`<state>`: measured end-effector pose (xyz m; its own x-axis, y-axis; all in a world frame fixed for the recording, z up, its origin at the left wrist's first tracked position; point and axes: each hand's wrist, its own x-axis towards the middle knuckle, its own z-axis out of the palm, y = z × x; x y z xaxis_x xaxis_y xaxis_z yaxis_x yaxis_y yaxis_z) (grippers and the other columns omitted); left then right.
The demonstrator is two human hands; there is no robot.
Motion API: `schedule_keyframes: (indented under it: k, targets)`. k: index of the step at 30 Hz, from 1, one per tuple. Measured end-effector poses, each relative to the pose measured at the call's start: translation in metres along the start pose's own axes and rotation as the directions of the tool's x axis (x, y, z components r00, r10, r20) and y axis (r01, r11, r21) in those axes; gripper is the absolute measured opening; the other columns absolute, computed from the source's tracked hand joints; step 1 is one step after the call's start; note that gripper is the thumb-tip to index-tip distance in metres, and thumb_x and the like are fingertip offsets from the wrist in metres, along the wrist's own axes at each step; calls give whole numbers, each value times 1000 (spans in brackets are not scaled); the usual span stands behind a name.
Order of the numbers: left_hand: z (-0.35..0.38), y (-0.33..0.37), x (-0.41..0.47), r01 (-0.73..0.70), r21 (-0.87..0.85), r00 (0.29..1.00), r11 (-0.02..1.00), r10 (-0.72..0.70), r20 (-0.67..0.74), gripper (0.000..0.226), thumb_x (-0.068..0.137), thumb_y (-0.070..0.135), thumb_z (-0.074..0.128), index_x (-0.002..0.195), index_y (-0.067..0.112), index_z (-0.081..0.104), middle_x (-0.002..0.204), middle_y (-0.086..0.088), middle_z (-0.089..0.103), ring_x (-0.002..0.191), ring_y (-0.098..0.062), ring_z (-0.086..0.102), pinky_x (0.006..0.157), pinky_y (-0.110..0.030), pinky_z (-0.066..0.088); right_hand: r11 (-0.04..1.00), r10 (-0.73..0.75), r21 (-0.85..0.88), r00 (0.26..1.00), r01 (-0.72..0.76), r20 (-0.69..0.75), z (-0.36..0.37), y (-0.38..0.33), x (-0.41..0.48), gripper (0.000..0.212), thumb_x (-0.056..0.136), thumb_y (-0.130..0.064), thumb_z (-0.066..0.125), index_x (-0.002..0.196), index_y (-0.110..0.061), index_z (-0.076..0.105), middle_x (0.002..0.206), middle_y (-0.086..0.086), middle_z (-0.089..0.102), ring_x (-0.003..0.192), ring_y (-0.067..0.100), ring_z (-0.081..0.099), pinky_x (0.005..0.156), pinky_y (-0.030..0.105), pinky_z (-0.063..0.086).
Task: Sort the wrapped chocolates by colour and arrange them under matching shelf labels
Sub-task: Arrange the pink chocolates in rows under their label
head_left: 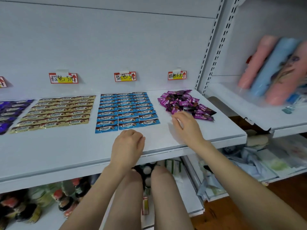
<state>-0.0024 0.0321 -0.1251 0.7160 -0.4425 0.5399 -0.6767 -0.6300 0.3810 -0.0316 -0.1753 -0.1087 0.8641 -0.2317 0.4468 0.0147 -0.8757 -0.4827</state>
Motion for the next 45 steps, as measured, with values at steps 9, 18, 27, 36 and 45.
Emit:
schedule_keyframes:
  k: [9,18,27,36,45]
  targets:
    - [29,50,32,-188,-110,981,976,192,32,4,77,0,69,73,-1,69,69,-17,64,66,-38,59,55,-42,50,982,143,-121,990,-144,-19,-63,58,-39,20,94,-8,47,99,2,64,102,16,64,98,29,54,84,31,38]
    - [65,68,79,-151,-58,982,987,157,102,12,83,4,65,75,-4,68,74,-19,64,70,-37,59,57,-42,50,991,112,-71,993,-115,-47,-76,100,10,18,92,-7,50,95,1,66,96,15,65,94,27,56,78,24,37]
    - [43,41,48,-72,-23,985,997,75,154,28,85,19,52,70,4,69,73,-8,67,67,-27,63,57,-33,51,960,-149,256,981,114,121,-9,52,62,19,91,-8,54,105,-4,66,96,3,65,81,0,51,73,6,37]
    - [39,39,26,-32,41,996,999,28,81,12,76,15,64,74,8,73,85,-6,72,78,-23,68,69,-26,53,908,-364,326,881,263,302,31,31,58,34,96,-23,37,118,-8,57,107,-2,59,90,0,42,72,9,34]
    - [39,39,25,-50,62,996,997,45,76,4,76,10,71,76,7,73,84,-7,72,75,-21,68,68,-27,56,931,-365,141,832,338,417,40,34,60,34,98,-30,29,117,-19,54,111,-1,60,88,3,40,66,21,29]
